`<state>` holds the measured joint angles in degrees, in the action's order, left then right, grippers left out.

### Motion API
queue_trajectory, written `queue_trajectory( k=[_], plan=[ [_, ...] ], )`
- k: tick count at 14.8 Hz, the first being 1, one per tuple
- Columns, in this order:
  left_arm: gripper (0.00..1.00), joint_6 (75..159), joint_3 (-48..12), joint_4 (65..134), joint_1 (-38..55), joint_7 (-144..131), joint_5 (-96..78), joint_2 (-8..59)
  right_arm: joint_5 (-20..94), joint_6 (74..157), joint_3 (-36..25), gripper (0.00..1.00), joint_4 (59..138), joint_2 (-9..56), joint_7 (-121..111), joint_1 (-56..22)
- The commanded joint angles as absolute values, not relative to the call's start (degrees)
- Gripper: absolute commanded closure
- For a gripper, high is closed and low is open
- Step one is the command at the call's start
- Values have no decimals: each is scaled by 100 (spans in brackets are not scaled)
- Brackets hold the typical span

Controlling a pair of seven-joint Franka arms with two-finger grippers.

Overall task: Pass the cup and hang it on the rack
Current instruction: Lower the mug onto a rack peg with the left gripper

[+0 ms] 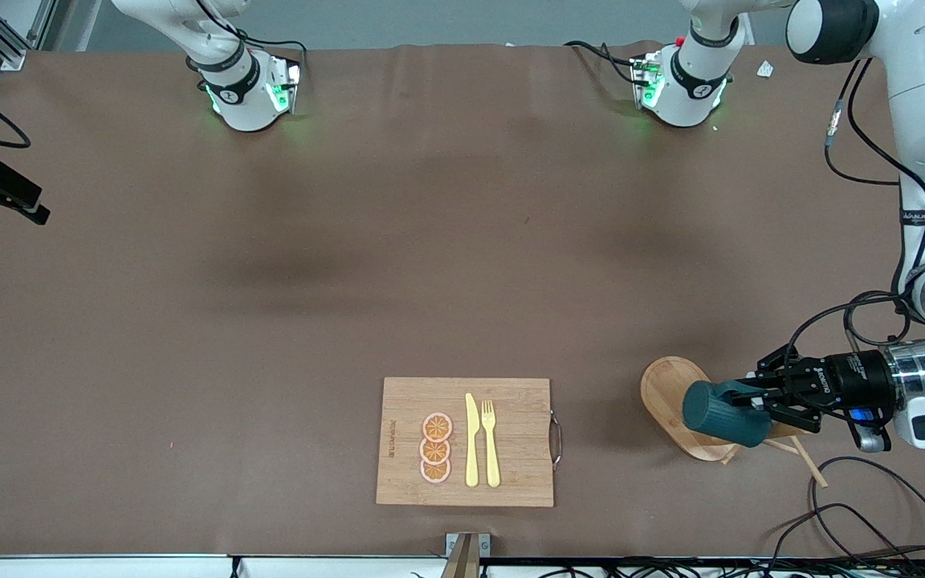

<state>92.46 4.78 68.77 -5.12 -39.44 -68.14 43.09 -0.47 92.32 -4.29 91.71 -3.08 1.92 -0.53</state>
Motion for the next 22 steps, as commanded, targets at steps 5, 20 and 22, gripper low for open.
queue_trajectory(
  k=[5, 20, 22],
  plan=[
    [93, 9237, 483, 6794, -633, -3920, -6935, 4342, -123, 9193, -439, 0, 9246, -448, 185, -106],
    [92, 9316, 483, 6794, -712, -3806, -6943, 4438, -123, 9185, -439, 0, 9246, -448, 176, -105],
    [91, 9316, 483, 6794, -738, -3762, -6943, 4447, -123, 9185, -439, 0, 9237, -448, 176, -105]
  ],
)
